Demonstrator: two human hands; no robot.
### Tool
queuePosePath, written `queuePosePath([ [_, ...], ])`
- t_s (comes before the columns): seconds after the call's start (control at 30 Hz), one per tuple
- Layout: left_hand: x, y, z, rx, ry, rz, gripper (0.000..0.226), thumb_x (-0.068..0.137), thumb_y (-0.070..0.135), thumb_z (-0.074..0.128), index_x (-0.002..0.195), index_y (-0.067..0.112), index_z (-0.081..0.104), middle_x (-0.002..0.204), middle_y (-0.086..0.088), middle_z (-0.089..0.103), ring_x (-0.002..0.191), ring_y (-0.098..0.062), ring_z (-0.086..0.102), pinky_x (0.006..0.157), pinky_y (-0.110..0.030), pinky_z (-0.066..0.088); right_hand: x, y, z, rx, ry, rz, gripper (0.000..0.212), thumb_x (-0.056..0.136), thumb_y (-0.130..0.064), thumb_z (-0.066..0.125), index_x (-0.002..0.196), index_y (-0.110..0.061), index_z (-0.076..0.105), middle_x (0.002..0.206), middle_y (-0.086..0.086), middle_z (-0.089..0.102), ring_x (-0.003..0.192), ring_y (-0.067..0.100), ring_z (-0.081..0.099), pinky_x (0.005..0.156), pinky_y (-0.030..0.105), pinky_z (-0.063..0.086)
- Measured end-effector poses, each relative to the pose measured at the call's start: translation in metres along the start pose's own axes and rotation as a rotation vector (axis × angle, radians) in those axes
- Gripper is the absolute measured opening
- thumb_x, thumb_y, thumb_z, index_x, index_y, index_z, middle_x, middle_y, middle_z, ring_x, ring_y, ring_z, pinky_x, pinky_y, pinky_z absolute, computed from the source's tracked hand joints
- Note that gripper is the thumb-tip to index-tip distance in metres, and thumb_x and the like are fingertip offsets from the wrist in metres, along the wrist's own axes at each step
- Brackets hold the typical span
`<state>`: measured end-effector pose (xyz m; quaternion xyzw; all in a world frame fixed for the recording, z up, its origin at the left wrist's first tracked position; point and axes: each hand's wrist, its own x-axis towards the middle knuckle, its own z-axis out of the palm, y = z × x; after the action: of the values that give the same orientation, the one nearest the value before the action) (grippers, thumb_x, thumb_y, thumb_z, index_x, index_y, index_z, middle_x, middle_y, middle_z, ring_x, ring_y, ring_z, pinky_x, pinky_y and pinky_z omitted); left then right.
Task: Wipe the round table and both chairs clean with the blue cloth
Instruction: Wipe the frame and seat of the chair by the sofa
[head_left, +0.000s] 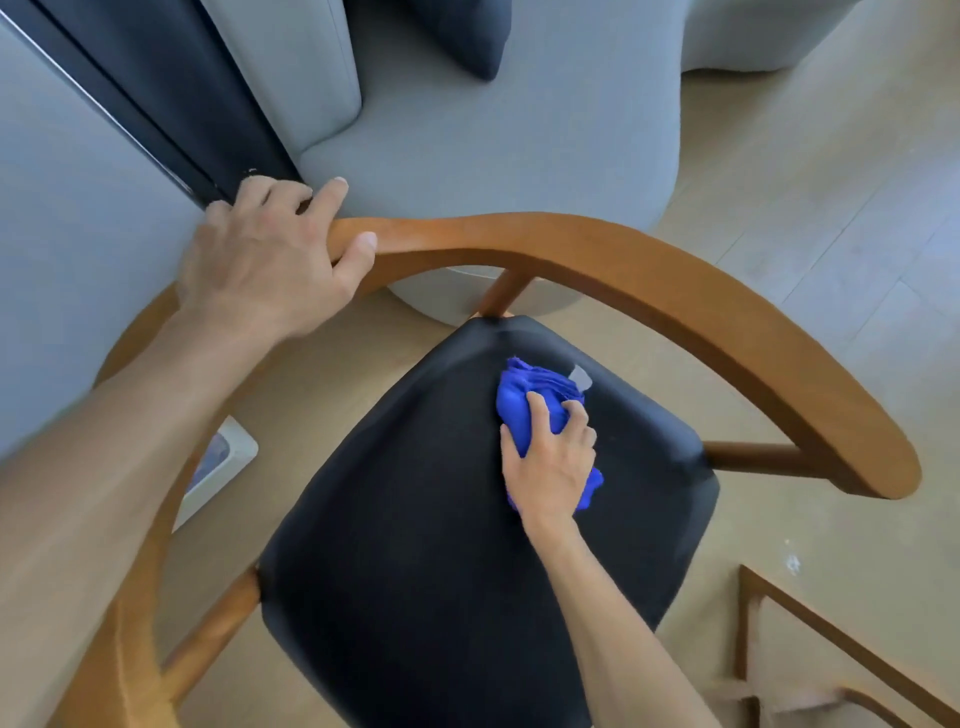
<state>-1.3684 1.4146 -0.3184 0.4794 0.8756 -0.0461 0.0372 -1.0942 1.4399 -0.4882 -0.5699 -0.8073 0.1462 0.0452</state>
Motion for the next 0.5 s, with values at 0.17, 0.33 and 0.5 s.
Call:
queuePosePath([
  [0.17,-0.003,0.001,-0.003,-0.005,0.001,-0.005,0.061,0.095,0.053,0.024,0.145,0.019,0.034,0.136,-0.013,0.052,0.127,-0.035,0.040,0.091,-0.052,0.040,-0.087,-0.032,0.020,-0.041,-0.081,-0.495,0.036,0.065,-0.005,0.058,0.095,-0.023,0.061,0.107,0.011,0.060,0.073,0.030,0.048,0.063,0.038,0.037],
  [0.33,-0.003,0.001,-0.005,-0.021,0.011,-0.007,0.060,0.096,0.052,0.028,0.144,0.017,0.036,0.133,-0.016,0.054,0.124,-0.038,0.043,0.089,-0.053,0.041,-0.046,-0.008,-0.002,-0.129,-0.210,-0.831,0.041,0.063,-0.011,0.064,0.101,-0.028,0.060,0.103,0.006,0.060,0.066,0.026,0.046,0.058,0.034,0.037],
  [0.5,-0.003,-0.001,-0.001,-0.032,0.047,0.004,0.059,0.096,0.053,0.030,0.142,0.016,0.038,0.129,-0.018,0.056,0.119,-0.040,0.045,0.084,-0.055,0.043,0.033,0.059,-0.044,-0.181,-0.116,-0.457,0.047,0.064,-0.010,0.070,0.109,-0.022,0.068,0.111,0.016,0.062,0.075,0.036,0.056,0.064,0.041,0.048],
])
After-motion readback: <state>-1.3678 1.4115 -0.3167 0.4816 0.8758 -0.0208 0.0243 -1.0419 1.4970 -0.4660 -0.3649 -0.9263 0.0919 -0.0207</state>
